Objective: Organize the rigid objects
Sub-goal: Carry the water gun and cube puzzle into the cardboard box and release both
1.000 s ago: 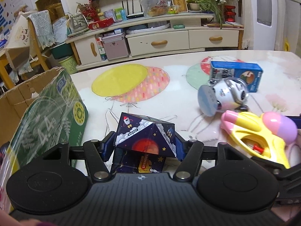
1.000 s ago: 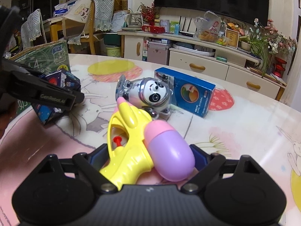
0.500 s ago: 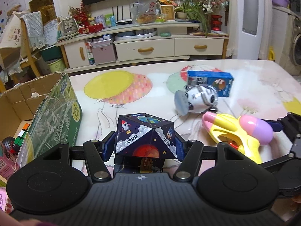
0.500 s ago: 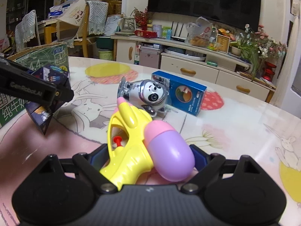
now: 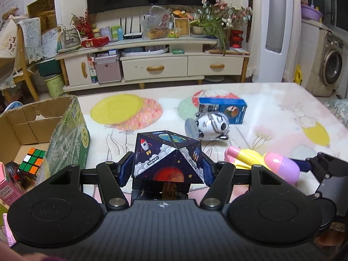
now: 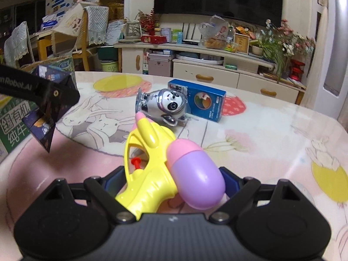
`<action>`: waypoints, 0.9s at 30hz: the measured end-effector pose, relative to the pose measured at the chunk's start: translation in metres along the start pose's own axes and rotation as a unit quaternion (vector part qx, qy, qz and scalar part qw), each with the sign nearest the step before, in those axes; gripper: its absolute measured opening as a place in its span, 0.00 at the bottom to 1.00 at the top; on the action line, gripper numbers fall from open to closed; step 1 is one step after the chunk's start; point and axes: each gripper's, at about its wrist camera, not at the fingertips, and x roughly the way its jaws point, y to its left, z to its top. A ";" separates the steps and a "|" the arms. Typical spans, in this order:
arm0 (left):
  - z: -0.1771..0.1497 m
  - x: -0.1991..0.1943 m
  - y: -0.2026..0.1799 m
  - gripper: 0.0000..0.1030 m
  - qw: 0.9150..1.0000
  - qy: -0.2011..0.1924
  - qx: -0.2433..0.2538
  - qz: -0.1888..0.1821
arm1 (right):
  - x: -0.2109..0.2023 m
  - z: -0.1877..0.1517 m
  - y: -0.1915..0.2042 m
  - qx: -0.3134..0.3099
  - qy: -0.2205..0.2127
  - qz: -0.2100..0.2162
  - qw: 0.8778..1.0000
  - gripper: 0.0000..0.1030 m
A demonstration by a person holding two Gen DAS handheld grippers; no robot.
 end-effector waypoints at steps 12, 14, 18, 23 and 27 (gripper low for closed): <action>0.011 -0.028 0.019 0.75 0.999 -0.035 -0.026 -0.015 | -0.028 0.008 0.020 0.001 -0.010 -0.006 1.000 0.87; 0.014 -0.032 0.020 0.75 0.999 -0.042 -0.032 -0.014 | -0.031 0.012 0.024 -0.001 -0.013 -0.004 1.000 0.87; 0.020 -0.038 0.028 0.75 0.997 -0.055 -0.045 -0.018 | -0.040 0.024 0.037 -0.008 -0.026 0.001 1.000 0.87; 0.026 -0.051 0.044 0.75 0.995 -0.077 -0.068 -0.015 | -0.049 0.043 0.058 -0.019 -0.045 0.017 0.999 0.87; 0.031 -0.064 0.062 0.75 0.991 -0.094 -0.091 -0.008 | -0.054 0.059 0.080 -0.035 -0.058 0.034 0.997 0.87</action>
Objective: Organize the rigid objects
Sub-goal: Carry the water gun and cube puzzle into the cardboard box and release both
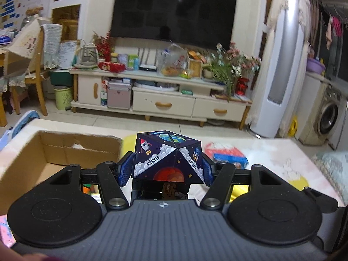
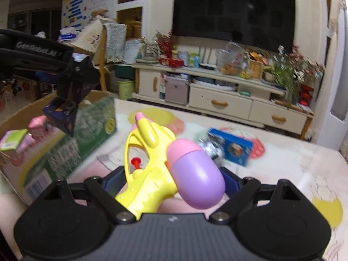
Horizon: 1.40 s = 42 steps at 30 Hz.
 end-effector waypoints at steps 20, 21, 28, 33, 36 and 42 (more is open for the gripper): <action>0.018 0.002 0.086 0.75 0.987 -0.003 -0.102 0.121 | 0.044 0.077 0.113 -0.061 -0.031 0.111 0.991 0.87; 0.017 -0.001 0.086 0.75 0.987 -0.003 -0.105 0.125 | 0.048 0.078 0.117 -0.064 -0.030 0.113 0.991 0.87; 0.017 0.003 0.087 0.75 0.982 0.004 -0.107 0.158 | 0.071 0.082 0.140 -0.075 -0.017 0.124 0.989 0.87; 0.015 0.004 0.090 0.75 0.980 0.013 -0.115 0.161 | 0.080 0.077 0.149 -0.076 -0.003 0.129 0.989 0.87; 0.014 0.007 0.090 0.75 0.979 0.018 -0.114 0.169 | 0.084 0.075 0.153 -0.076 0.003 0.131 0.988 0.87; 0.013 0.012 0.091 0.75 0.976 0.032 -0.116 0.180 | 0.093 0.071 0.160 -0.083 0.018 0.135 0.987 0.87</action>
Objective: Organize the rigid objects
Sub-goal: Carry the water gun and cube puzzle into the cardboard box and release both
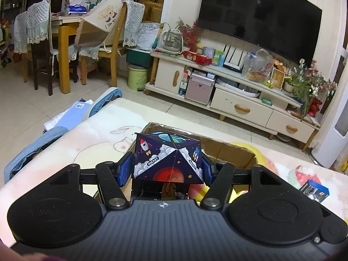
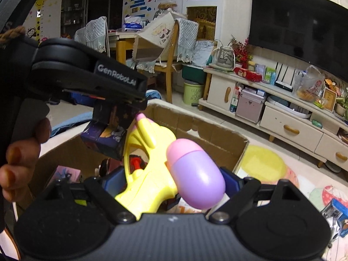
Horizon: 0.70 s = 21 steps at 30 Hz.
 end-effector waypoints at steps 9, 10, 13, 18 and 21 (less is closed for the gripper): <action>0.000 -0.010 -0.008 0.98 0.999 -0.017 0.024 0.027 | -0.010 0.001 -0.002 0.001 -0.012 0.000 1.000 0.92; -0.001 -0.012 -0.009 0.98 0.999 -0.017 0.026 0.025 | -0.013 0.001 -0.002 0.000 -0.015 -0.003 1.000 0.92; -0.002 -0.015 -0.011 0.99 0.999 -0.017 0.030 0.023 | -0.024 -0.003 -0.003 -0.006 -0.028 -0.018 0.999 0.92; -0.005 -0.013 -0.014 1.00 0.999 -0.011 0.037 0.016 | -0.041 -0.014 -0.010 0.002 -0.046 -0.042 0.998 0.97; -0.006 -0.011 -0.016 1.00 0.999 -0.008 0.046 0.012 | -0.050 -0.021 -0.015 0.010 -0.053 -0.052 0.997 0.97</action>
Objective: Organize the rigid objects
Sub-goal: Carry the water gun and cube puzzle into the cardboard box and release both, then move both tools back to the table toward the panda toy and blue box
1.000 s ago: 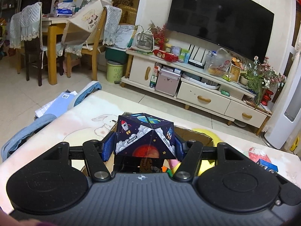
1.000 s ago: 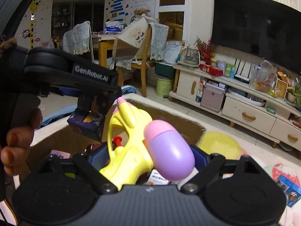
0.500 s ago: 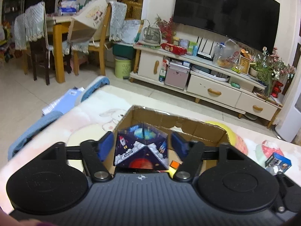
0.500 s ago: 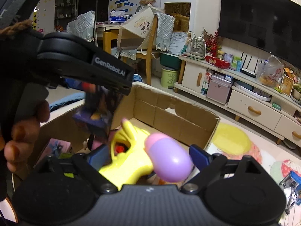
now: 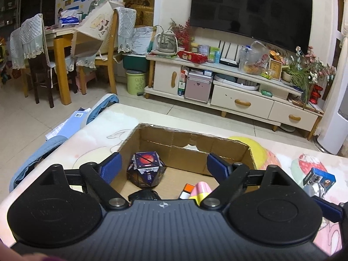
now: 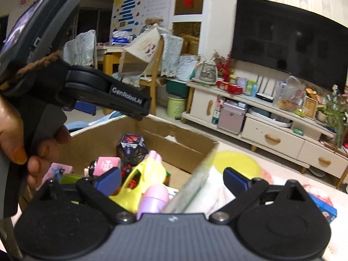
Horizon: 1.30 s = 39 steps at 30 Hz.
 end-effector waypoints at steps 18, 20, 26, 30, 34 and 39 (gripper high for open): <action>-0.006 -0.002 -0.014 1.00 0.998 -0.004 0.053 -0.031 | -0.012 -0.035 -0.031 0.046 0.018 -0.031 0.998 0.97; -0.007 -0.002 -0.015 1.00 0.998 -0.004 0.058 -0.035 | -0.014 -0.039 -0.034 0.050 0.019 -0.033 0.998 0.97; -0.008 0.001 -0.012 1.00 0.997 -0.001 0.062 -0.041 | -0.020 -0.050 -0.043 0.062 0.019 -0.047 0.997 0.97; -0.010 0.000 -0.015 1.00 0.996 0.000 0.070 -0.046 | -0.021 -0.055 -0.053 0.075 0.020 -0.057 0.995 0.97; -0.012 -0.002 -0.016 1.00 0.995 0.000 0.080 -0.053 | -0.023 -0.061 -0.062 0.085 0.017 -0.073 0.994 0.97; -0.012 -0.002 -0.015 1.00 0.995 0.001 0.081 -0.061 | -0.024 -0.071 -0.083 0.110 0.008 -0.101 0.989 0.99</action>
